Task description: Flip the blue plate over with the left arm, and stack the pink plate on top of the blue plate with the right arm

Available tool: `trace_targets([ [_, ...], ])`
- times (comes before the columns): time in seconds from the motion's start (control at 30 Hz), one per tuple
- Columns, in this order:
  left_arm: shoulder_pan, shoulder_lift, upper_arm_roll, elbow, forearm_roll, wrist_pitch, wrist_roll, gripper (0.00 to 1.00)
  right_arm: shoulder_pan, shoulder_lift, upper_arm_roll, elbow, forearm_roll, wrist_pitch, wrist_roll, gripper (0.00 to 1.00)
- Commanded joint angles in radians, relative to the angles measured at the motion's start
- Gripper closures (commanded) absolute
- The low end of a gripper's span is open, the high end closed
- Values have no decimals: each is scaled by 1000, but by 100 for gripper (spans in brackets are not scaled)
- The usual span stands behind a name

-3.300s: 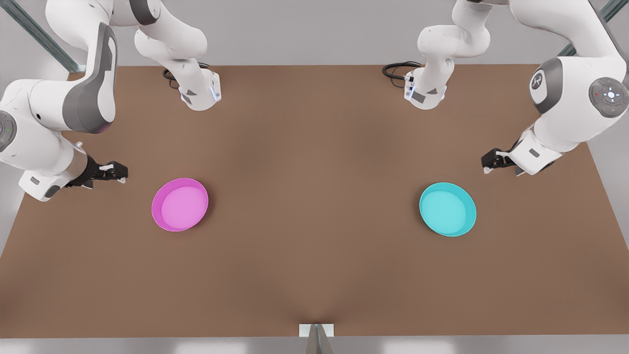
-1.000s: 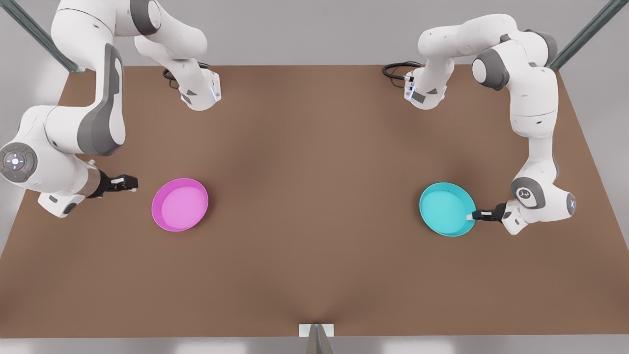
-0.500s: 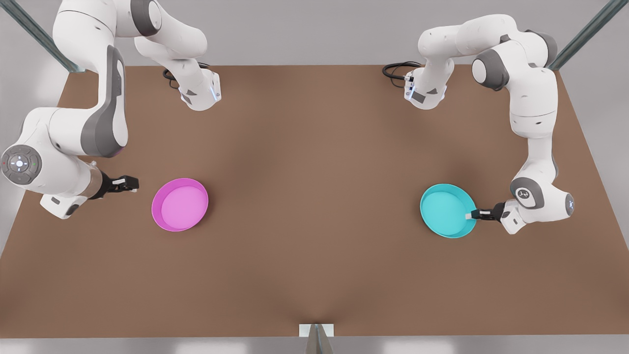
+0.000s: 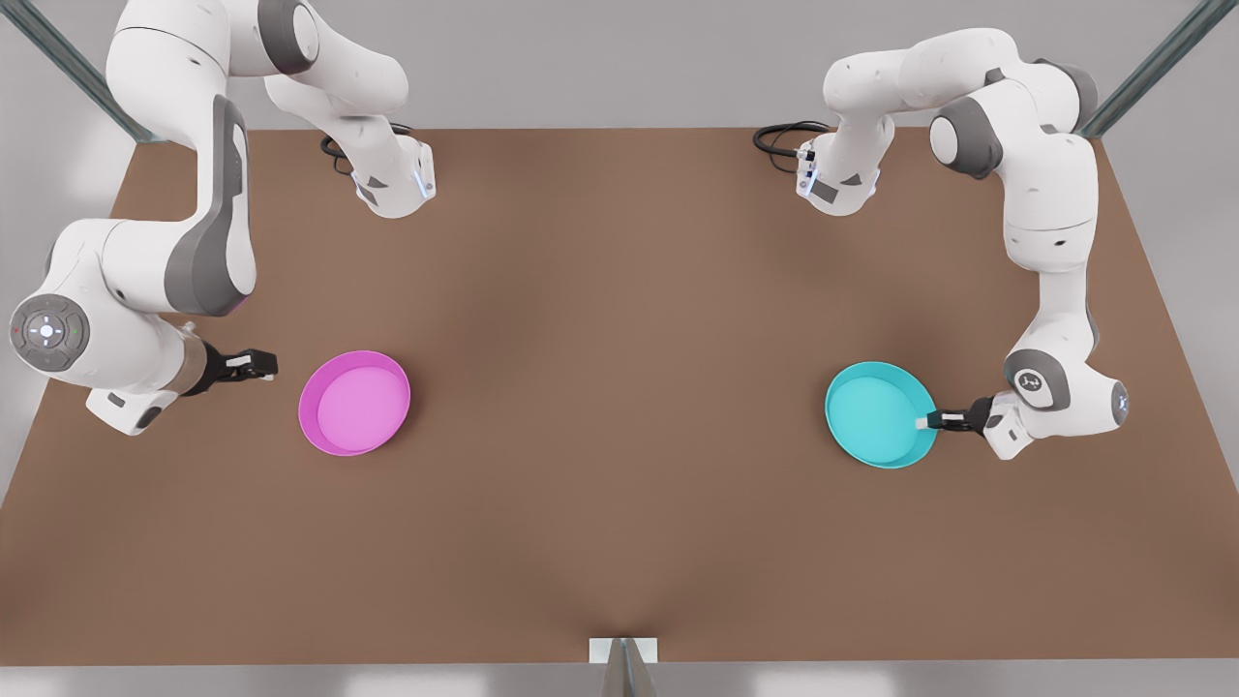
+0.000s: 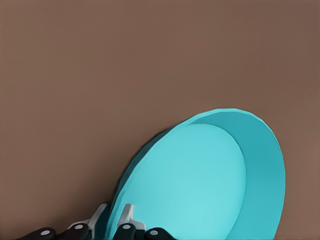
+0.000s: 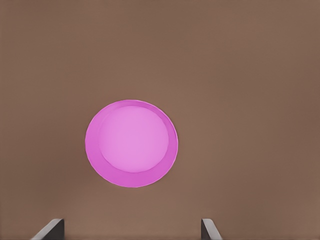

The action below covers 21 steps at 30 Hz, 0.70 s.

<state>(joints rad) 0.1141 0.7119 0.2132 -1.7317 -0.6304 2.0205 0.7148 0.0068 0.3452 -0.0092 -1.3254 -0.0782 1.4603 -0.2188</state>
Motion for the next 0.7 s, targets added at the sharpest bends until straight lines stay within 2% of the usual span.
trace_targets([
  [0.0, -1, 0, -2, 0, 0, 0, 0, 79, 1, 0, 0, 0, 0, 0, 1, 0],
  [0.2, 1, -5, 0, 3, -6, -6, -5, 79, 1, 1, 0, -2, 0, 2, 1, 0],
  [0.47, -2, -88, -5, 29, 4, -23, -24, 79, -1, 9, 0, 0, 3, 2, -1, 0],
  [0.67, -111, -199, -6, 27, 93, -68, -273, 79, -8, 20, -2, 0, 8, 2, -2, 0],
])
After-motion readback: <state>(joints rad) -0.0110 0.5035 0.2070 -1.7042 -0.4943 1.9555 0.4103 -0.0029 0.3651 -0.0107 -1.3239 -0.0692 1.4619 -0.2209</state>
